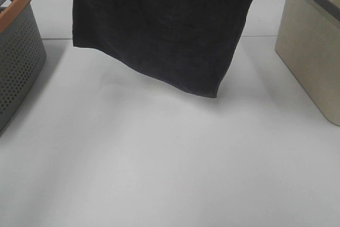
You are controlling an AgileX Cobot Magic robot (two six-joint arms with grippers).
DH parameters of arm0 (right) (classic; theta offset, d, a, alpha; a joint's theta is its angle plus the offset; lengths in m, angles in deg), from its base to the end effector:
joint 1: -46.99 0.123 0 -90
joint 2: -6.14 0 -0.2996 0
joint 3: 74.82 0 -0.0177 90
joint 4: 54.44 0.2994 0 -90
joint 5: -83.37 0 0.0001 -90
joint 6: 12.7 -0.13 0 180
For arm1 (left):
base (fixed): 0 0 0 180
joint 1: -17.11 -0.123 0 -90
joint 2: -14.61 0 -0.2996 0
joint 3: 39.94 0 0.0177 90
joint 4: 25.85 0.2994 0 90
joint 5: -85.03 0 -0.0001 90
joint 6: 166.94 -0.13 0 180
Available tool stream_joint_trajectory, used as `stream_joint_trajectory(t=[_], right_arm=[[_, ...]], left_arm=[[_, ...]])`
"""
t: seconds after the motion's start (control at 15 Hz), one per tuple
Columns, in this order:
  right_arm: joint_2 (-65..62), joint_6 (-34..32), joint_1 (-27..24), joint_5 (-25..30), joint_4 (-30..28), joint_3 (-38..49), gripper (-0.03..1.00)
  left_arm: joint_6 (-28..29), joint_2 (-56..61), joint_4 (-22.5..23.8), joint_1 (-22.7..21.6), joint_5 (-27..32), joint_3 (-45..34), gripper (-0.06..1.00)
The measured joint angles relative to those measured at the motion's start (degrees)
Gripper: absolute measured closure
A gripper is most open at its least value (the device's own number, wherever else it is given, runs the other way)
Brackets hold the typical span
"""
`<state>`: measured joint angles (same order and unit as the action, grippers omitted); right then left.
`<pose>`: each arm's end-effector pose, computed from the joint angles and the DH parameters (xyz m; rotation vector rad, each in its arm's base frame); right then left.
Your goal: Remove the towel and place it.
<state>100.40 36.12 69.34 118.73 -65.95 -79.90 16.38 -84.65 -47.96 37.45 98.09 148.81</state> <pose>0.4019 0.1490 0.3715 -1.3706 1.7210 -0.4816 0.4407 -0.1752 0.4053 -0.0106 1.8367 -0.6375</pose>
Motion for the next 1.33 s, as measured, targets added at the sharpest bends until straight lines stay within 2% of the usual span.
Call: stream_joint_trajectory(t=[0.13, 0.27, 0.33, 0.4, 0.6, 0.8, 0.93, 1.0, 1.13, 1.27, 1.33], right_arm=[[3.2, 4.6, 0.0, -1.6, -3.3, -2.3, 0.95], [7.3, 6.9, -0.4, -6.6, -6.8, -3.9, 0.95], [11.4, 7.2, -1.5, -14.6, -8.3, -5.3, 0.95], [12.3, 7.2, -1.7, -17.2, -8.4, -5.5, 0.95], [18.6, 7.1, -3.8, -32.8, -8.4, -8.1, 0.95], [24.9, 7.0, -6.1, -41.4, -8.3, -15.3, 0.95], [28.2, 7.0, -7.4, -43.9, -7.4, -19.4, 0.95], [30.0, 7.0, -8.0, -42.7, -6.2, -20.8, 0.95], [29.7, 7.0, -8.1, -41.5, -6.1, -16.0, 0.95], [28.1, 7.0, -8.5, -41.1, -5.7, -4.9, 0.95], [27.6, 7.0, -8.6, -41.1, -5.7, -2.4, 0.95]], left_arm=[[1.7, -2.1, 0.0, -0.2, -4.1, 0.0, 0.94], [3.2, -5.4, 0.0, -1.4, -9.0, 0.0, 0.94], [3.3, -8.6, 0.0, -3.4, -11.4, 0.2, 0.94], [3.4, -9.5, 0.0, -4.1, -11.7, 0.5, 0.94], [3.6, -15.9, -0.1, -7.4, -12.7, 6.9, 0.94], [3.5, -21.5, -0.1, -8.4, -13.1, 15.7, 0.94], [2.9, -25.9, -0.2, -8.4, -14.3, 21.9, 0.94], [1.7, -27.9, 1.5, -8.2, -16.6, 22.2, 0.94], [0.6, -28.1, 5.7, -7.0, -23.1, 15.2, 0.94], [0.7, -27.6, 7.0, -5.0, -28.6, 5.4, 0.94], [0.7, -27.2, 7.2, -4.4, -29.9, 2.2, 0.94]])
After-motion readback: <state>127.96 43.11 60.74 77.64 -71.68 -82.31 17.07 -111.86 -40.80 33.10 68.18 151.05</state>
